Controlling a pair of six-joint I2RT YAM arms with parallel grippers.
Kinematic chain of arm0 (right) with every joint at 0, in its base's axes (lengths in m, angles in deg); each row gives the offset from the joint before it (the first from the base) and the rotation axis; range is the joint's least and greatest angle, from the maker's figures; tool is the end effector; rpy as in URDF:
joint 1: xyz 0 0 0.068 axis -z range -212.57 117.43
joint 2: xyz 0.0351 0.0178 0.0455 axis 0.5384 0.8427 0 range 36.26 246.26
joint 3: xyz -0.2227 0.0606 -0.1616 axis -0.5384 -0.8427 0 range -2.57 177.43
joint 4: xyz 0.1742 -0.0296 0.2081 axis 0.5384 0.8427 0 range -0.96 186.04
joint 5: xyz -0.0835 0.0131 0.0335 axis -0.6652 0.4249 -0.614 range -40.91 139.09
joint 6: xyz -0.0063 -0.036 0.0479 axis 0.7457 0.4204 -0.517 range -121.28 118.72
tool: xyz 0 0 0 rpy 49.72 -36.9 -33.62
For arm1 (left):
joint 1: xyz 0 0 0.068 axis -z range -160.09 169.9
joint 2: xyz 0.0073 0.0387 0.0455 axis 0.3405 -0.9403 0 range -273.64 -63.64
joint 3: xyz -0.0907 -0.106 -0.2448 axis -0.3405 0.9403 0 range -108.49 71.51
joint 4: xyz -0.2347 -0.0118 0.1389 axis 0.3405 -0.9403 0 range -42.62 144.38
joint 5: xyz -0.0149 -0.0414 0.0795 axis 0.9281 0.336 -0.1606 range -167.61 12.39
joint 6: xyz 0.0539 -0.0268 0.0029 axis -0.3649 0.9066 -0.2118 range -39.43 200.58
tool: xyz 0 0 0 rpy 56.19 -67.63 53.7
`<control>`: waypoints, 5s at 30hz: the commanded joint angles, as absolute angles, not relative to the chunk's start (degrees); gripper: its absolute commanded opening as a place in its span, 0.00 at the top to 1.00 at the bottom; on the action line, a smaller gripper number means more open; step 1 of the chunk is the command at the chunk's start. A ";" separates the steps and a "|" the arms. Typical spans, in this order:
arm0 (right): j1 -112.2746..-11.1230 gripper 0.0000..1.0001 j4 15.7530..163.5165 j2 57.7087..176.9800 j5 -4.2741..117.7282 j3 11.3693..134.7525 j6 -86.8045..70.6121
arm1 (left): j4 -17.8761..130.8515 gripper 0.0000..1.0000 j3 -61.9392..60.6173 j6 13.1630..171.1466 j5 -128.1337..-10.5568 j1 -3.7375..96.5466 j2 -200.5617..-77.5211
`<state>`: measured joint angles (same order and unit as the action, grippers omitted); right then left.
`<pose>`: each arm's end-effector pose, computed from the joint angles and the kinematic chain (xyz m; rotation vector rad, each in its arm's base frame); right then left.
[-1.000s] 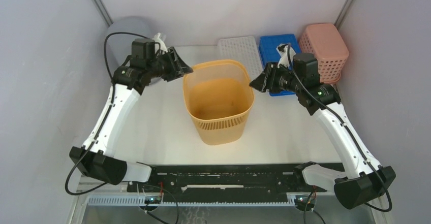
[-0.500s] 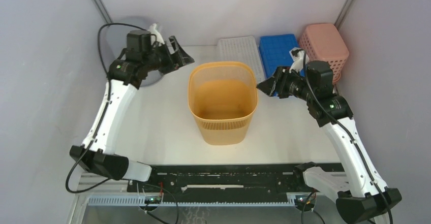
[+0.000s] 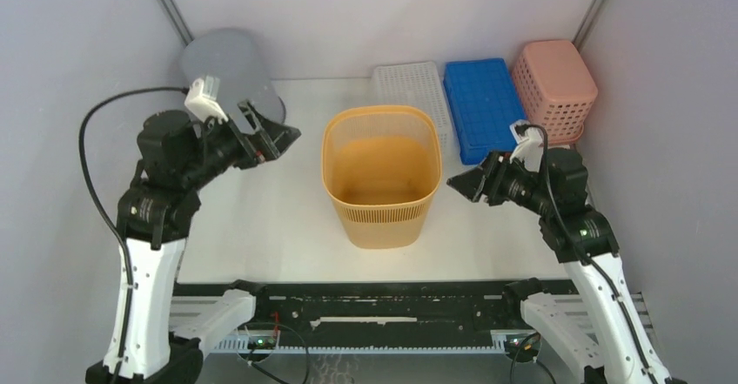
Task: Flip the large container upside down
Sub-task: Move the container to the center of the board, then turn the container upside down at the center of the board.
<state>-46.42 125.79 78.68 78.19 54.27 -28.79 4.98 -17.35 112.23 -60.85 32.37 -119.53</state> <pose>0.1473 0.0586 0.3772 -0.1080 2.0326 0.9618 0.1553 -0.0474 0.4970 -0.1110 1.9204 -0.7979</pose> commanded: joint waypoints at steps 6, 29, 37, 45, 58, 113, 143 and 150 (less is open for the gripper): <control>-46.19 0.37 127.47 73.26 81.14 47.97 -33.80 | 9.66 0.00 3.01 118.46 -52.15 32.56 -106.39; -45.05 0.39 101.53 91.09 79.46 29.77 -35.40 | 24.90 0.19 32.40 119.45 -67.69 32.50 -112.05; -46.09 0.40 93.04 98.17 82.08 29.59 -38.58 | 33.16 0.20 31.59 120.45 -63.23 33.67 -122.35; -46.37 0.40 88.37 102.06 84.35 29.77 -40.42 | 36.45 0.20 28.70 121.38 -62.48 36.23 -127.98; -46.59 0.40 88.49 102.36 84.61 30.03 -40.12 | 38.36 0.22 24.27 122.48 -61.94 38.80 -132.65; -51.08 0.37 93.15 103.29 81.25 40.59 -37.71 | 5.43 0.00 -15.37 113.79 -69.39 47.25 -123.09; -56.17 0.37 72.89 142.00 100.04 67.43 -46.42 | 0.05 0.00 -24.62 109.61 -79.72 60.77 -135.39; -60.20 0.37 76.72 146.24 100.47 73.41 -45.45 | -4.50 0.00 -27.94 107.75 -81.36 66.11 -139.59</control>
